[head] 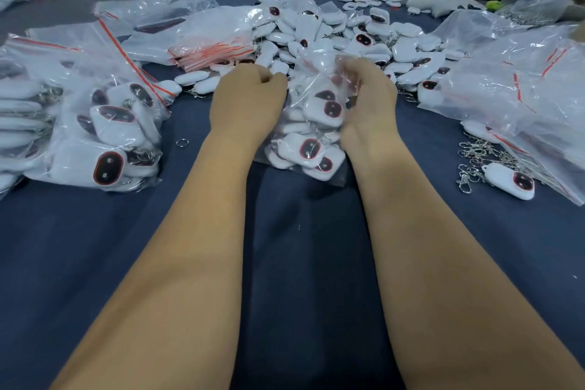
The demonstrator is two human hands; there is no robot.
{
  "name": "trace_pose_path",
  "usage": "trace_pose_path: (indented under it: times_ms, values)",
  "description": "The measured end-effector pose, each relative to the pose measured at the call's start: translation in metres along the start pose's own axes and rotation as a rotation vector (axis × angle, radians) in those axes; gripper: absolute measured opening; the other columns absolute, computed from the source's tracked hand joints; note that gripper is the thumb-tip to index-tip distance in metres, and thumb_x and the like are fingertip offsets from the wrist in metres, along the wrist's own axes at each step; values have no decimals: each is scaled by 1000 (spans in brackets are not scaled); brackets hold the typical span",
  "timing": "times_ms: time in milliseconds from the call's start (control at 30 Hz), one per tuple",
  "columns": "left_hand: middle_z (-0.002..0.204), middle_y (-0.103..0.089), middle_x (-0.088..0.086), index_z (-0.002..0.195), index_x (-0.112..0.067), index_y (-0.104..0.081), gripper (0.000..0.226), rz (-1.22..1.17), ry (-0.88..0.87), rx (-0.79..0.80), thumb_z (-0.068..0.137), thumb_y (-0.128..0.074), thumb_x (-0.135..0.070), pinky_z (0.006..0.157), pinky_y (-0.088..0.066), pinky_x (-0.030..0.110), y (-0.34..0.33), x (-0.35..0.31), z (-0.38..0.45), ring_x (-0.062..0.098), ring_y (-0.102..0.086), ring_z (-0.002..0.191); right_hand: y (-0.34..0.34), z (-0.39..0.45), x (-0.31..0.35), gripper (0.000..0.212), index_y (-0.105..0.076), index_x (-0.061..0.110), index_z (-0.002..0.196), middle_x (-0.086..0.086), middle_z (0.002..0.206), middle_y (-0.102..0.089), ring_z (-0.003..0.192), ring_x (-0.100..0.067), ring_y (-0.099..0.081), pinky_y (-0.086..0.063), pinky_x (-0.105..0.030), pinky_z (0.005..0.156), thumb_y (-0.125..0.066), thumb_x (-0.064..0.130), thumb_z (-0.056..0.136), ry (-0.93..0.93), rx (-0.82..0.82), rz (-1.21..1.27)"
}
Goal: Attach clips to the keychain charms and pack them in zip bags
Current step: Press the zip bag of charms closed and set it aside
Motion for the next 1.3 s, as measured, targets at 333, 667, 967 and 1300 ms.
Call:
trace_pose_path:
  times_ms: [333,667,967,1300]
  values:
    - [102,-75,9,105,-11,-71,32,-845,348,267,98,-54,-38,96,-53,43,-39,27,8,26,-71,98,-17,2,-12,36,-62,6,121,-18,122,-65,105,-31,-67,-53,-47,97,-71,11,87,-85,174,33]
    - [121,-66,24,126,-1,-60,48,-1242,426,267,101,-45,-40,100,-50,51,-42,22,4,39,-65,111,-14,2,-15,25,-71,8,100,-8,94,-75,81,-21,-71,-57,-36,84,-72,29,88,-100,194,-170]
    - [92,-75,14,92,-10,-66,26,-1071,359,236,97,-54,-33,80,-59,40,-43,27,11,31,-73,86,-11,5,5,24,-64,11,69,-1,63,-62,64,-14,-54,-48,-36,80,-65,9,92,101,158,-174]
    - [78,-75,7,91,-13,-69,27,-1126,245,119,103,-45,-16,74,-59,36,-32,29,20,20,-72,74,-16,3,-17,29,-66,8,82,-7,77,-69,77,-24,-66,-55,-41,84,-64,35,93,-138,200,-62]
Point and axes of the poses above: each hand's wrist, its own z-axis towards the middle knuckle, its own y-axis out of the back of the hand, x = y × z, the point moved 9 cm from there along z, towards the middle knuckle
